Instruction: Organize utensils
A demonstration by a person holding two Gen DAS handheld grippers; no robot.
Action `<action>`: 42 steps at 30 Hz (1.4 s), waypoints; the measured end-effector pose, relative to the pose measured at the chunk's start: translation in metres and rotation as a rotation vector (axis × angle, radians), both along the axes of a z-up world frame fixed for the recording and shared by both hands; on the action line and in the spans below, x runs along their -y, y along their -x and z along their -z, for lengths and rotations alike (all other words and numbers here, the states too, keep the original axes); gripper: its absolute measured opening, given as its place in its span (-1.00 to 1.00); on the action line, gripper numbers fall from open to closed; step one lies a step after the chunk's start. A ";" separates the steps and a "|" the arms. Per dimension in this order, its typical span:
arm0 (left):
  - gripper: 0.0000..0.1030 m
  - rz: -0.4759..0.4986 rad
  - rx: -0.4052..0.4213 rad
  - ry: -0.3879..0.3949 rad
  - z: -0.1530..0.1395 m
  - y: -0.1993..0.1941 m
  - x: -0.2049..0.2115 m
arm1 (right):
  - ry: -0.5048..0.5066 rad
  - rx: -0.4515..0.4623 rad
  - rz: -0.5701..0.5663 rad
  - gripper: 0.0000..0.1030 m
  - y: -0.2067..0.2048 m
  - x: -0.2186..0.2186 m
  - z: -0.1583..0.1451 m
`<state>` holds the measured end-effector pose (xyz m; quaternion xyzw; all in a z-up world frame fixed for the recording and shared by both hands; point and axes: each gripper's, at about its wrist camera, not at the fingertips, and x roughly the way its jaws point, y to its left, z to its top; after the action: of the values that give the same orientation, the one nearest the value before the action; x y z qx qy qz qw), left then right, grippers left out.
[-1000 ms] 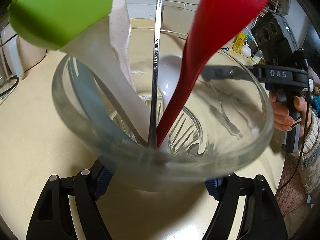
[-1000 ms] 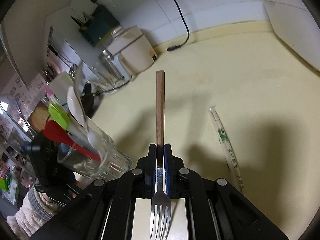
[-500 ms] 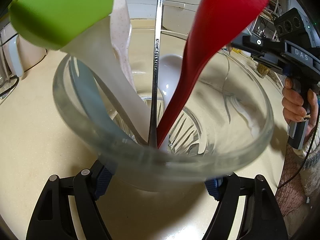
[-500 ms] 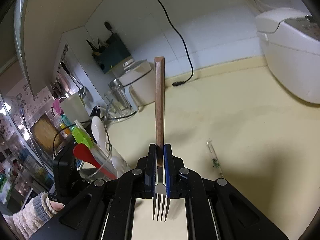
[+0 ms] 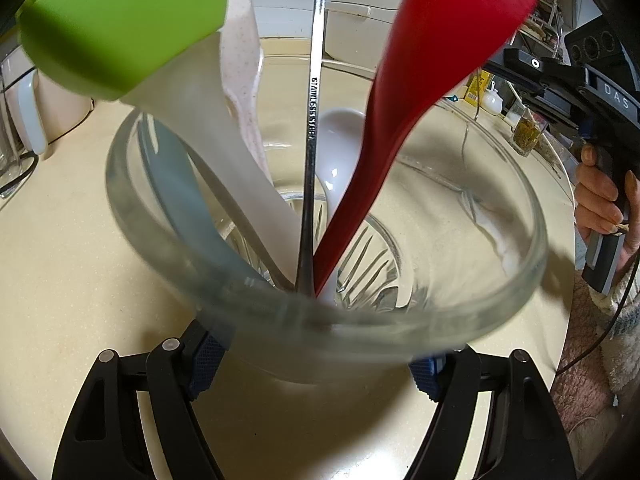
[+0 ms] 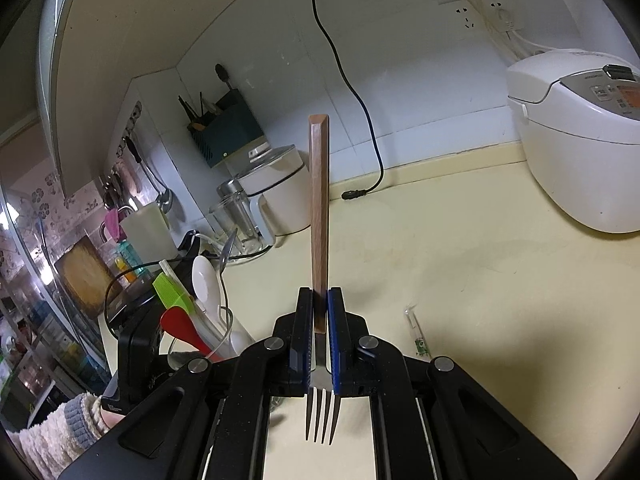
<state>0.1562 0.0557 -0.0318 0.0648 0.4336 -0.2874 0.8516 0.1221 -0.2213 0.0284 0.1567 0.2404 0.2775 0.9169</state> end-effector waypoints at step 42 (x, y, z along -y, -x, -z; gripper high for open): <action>0.54 0.002 0.006 -0.014 0.000 0.001 0.001 | -0.042 0.224 -0.132 -0.85 -0.009 -0.102 -0.068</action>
<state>0.1549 0.0552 -0.0318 0.0721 0.4331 -0.2853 0.8520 0.1315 -0.1197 0.0961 0.1277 0.1403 0.3579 0.9143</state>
